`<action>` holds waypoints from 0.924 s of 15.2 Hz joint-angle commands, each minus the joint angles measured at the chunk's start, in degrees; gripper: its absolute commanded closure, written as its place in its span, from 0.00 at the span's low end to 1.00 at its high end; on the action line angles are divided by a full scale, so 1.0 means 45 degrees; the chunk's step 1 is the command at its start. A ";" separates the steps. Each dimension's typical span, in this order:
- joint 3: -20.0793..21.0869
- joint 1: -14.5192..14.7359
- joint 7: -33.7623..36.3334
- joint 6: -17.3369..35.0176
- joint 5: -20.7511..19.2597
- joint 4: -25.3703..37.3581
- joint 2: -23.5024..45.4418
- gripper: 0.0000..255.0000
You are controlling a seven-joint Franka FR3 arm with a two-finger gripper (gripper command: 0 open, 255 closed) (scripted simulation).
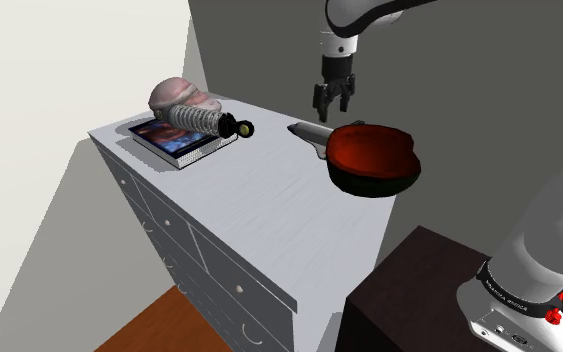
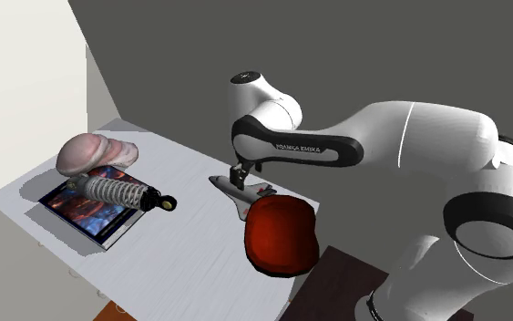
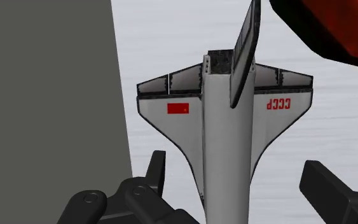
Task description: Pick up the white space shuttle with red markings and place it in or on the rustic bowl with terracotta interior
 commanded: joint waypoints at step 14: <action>0.0134 0.0123 -0.0009 0.1092 -0.0006 0.0535 0.2068 0.00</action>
